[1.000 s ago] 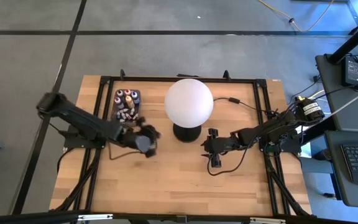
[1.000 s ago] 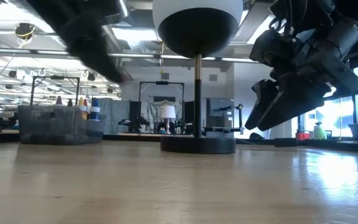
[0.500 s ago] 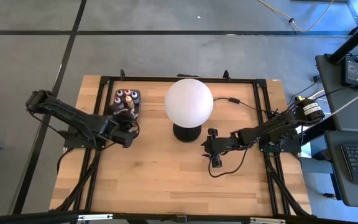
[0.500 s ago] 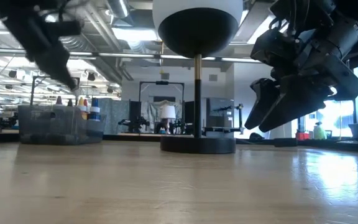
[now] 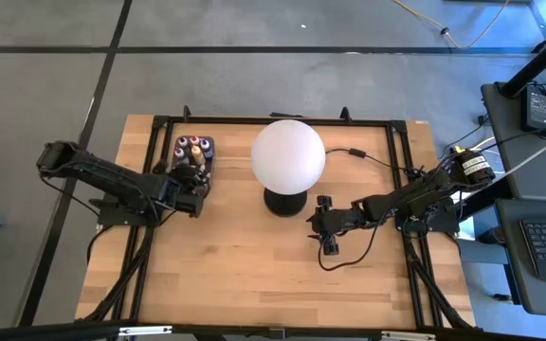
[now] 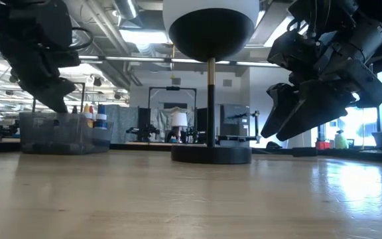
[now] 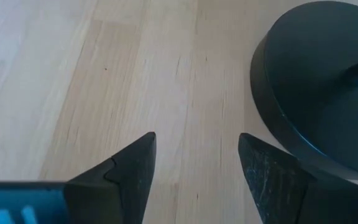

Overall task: Pick & Place food coloring
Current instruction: Put the small red food coloring bottle into the black container, then return to Home Position

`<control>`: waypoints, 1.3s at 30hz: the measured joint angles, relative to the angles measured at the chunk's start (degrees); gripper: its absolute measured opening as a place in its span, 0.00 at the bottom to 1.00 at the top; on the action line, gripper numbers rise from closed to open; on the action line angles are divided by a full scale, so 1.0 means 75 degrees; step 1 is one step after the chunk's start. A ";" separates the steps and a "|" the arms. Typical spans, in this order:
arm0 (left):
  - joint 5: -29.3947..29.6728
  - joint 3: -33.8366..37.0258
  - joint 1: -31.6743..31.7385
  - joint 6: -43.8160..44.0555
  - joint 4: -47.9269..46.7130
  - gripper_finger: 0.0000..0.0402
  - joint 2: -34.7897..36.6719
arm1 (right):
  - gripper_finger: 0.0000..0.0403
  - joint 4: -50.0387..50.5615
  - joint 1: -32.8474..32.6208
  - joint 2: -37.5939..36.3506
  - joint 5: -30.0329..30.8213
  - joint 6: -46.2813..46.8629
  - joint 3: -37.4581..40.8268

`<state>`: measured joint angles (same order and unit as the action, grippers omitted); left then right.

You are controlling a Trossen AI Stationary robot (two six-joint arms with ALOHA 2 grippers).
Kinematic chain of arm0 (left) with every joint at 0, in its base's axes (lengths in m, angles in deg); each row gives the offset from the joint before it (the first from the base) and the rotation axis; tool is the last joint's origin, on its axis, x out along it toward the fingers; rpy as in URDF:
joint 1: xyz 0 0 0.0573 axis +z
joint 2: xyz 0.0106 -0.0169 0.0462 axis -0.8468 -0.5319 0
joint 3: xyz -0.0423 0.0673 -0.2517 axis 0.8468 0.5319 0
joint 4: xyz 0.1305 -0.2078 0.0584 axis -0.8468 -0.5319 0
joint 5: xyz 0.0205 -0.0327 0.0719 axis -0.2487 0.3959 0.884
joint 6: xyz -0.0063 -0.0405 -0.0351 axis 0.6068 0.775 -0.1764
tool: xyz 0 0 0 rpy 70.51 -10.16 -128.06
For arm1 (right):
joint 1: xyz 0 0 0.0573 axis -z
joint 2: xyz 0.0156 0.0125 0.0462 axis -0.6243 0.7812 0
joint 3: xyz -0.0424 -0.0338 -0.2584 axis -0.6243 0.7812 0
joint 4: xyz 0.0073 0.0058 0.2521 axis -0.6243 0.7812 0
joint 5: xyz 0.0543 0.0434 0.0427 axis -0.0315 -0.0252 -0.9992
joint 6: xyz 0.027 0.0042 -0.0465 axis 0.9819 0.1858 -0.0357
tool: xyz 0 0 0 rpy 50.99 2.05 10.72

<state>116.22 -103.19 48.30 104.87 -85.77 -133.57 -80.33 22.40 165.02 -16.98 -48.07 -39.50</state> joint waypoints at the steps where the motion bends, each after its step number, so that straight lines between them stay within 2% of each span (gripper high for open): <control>1: -0.0005 0.0000 0.0018 -0.0018 0.0087 0.23 0.0000 | 0.57 0.0000 0.0000 0.0000 0.0000 0.0000 0.0000; 5: -0.0030 0.0000 0.0047 -0.0133 0.0289 0.23 0.0000 | 0.57 -0.0001 0.0000 0.0000 0.0000 0.0000 0.0000; 8: -0.0389 0.0000 0.0047 -0.0260 0.0469 0.24 0.0000 | 0.57 0.0001 0.0000 0.0000 0.0000 0.0000 0.0000; 11: -0.0653 -0.0004 0.0047 -0.0331 0.0478 0.27 0.0003 | 0.57 0.0006 0.0000 0.0000 0.0000 0.0000 0.0000; 17: -0.0566 -0.0019 0.0053 -0.0232 0.0425 0.35 0.0003 | 0.57 0.0013 0.0000 -0.0002 0.0003 -0.0161 0.0000; 21: -0.0624 -0.0504 0.0011 -0.0162 0.0213 0.38 0.0109 | 0.57 0.0334 0.0000 -0.0198 -0.0055 0.0159 0.0000; 23: -0.0683 -0.0899 -0.0109 -0.0437 0.0503 0.39 0.0327 | 0.57 0.0627 0.0010 -0.0568 -0.0467 0.0238 0.0000; 25: -0.1042 -0.1064 -0.0288 -0.1115 0.1479 0.40 0.0584 | 0.57 0.0788 0.0055 -0.1027 -0.0965 0.0240 0.0004; 27: -0.1597 -0.0990 -0.0495 -0.2209 0.3070 0.40 0.0759 | 0.57 0.0793 0.0102 -0.1578 -0.1120 0.0189 0.0089; 32: -0.3112 -0.0006 -0.1192 -0.6005 0.7694 0.39 0.0811 | 0.57 0.0531 0.0335 -0.3093 -0.0960 0.0016 0.0813; 33: -0.3234 0.0127 -0.1281 -0.6846 0.8109 0.39 0.0819 | 0.57 0.0422 0.0397 -0.3429 -0.0805 0.0000 0.1035; 35: -0.3408 0.0232 -0.1427 -0.7948 0.8045 0.39 0.0866 | 0.57 0.0262 0.0518 -0.4072 -0.0272 -0.0300 0.1450; 37: -0.3852 0.0378 -0.1596 -0.7849 0.8075 0.39 0.0834 | 0.57 0.0225 0.0609 -0.4599 0.0534 -0.0753 0.1782; 39: -0.3912 0.0505 -0.1562 -0.7796 0.8072 0.40 0.0821 | 0.57 0.0209 0.0694 -0.4962 0.1158 -0.0706 0.2052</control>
<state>86.89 -99.40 36.59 46.40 -25.23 -127.42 -78.76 27.61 127.81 -8.29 -53.36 -24.11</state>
